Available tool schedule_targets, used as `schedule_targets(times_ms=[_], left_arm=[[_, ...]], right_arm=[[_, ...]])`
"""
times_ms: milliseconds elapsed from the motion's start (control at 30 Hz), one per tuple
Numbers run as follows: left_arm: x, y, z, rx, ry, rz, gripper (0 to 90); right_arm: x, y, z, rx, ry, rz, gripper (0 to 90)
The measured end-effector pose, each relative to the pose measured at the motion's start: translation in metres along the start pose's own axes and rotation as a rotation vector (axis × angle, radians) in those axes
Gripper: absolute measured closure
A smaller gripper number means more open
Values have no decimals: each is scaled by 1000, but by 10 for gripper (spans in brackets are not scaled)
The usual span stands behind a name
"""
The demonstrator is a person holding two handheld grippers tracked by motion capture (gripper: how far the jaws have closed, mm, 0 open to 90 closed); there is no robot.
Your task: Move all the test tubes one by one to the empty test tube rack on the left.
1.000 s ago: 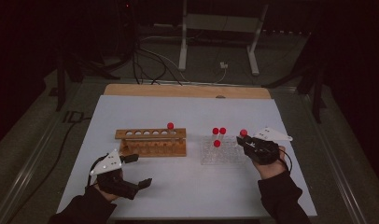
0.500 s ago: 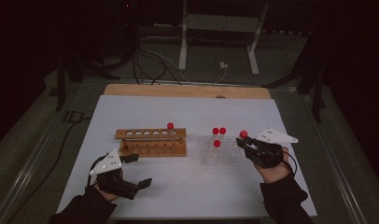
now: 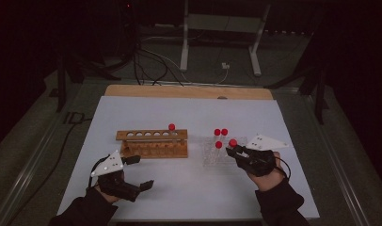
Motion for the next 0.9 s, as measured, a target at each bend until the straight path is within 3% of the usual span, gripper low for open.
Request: schedule_targets(times_ms=[900], left_arm=[[-9,-25,-6,-29,68,-37,15]], right_arm=[[53,17,-39,85,-154,96,746]])
Point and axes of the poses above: each handheld gripper's, and its own axes: z roughly backward along the jaws, y roughly out of its underside, x roughly to its left, the point moved 2 cm from there along -z, roughly forward along the jaws, and after that the axes turned 11 degrees about -z, right-handed, at the moved point
